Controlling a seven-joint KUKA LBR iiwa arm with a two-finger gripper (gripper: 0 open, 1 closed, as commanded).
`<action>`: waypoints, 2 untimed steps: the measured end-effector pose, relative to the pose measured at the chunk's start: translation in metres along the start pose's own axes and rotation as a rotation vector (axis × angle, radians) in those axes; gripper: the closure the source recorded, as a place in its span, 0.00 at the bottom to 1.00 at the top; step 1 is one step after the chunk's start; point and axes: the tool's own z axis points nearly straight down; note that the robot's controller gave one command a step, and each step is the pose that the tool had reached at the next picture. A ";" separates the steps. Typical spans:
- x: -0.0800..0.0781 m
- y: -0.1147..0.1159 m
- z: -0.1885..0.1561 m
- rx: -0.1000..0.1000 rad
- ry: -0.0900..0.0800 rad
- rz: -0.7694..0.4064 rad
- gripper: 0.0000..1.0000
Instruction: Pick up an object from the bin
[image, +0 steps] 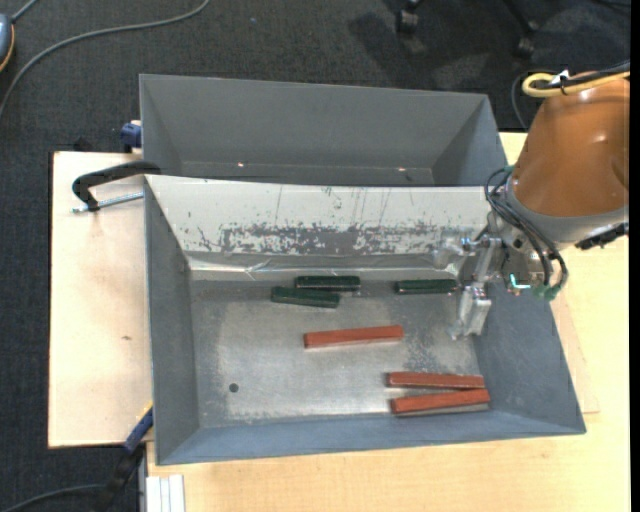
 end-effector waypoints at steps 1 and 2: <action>0.001 0.028 0.164 0.000 0.001 -0.080 0.00; -0.001 0.028 0.160 0.001 -0.006 -0.080 1.00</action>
Offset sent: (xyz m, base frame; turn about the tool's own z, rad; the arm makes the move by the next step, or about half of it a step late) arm -0.0004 0.0271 -0.1611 -0.0798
